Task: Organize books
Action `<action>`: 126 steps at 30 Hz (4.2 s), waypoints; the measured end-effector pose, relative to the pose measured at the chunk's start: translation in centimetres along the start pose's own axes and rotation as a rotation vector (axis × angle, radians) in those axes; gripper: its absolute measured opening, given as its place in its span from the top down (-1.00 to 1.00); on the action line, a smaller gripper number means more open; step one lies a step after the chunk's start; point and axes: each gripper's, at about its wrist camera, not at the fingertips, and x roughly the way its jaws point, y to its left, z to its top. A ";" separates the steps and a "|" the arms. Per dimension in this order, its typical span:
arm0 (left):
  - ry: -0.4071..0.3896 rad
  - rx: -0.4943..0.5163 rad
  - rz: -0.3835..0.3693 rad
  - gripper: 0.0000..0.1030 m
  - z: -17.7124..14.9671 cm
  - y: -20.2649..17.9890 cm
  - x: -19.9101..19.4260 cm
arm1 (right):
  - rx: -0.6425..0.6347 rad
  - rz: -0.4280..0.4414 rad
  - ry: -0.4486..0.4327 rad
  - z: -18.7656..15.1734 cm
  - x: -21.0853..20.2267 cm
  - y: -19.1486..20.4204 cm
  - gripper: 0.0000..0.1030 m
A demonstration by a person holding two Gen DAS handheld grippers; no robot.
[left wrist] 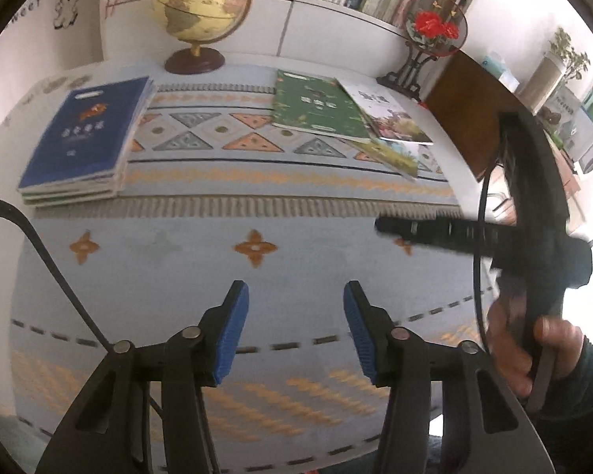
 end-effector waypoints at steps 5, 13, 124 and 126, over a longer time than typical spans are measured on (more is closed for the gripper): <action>-0.014 -0.022 -0.019 -0.42 1.0 2.5 0.3 | -0.040 -0.036 -0.112 2.6 -0.2 3.1 0.31; 0.000 0.110 -0.116 -0.42 7.4 0.3 4.6 | 0.012 -0.082 -0.028 3.2 0.0 0.8 0.25; 0.156 -0.087 0.030 -0.72 3.7 0.9 14.0 | -0.257 -0.219 0.131 5.5 7.1 -1.7 0.21; 0.144 -0.087 0.031 -0.72 3.5 0.9 13.9 | -0.291 -0.207 0.133 5.4 7.2 -1.5 0.21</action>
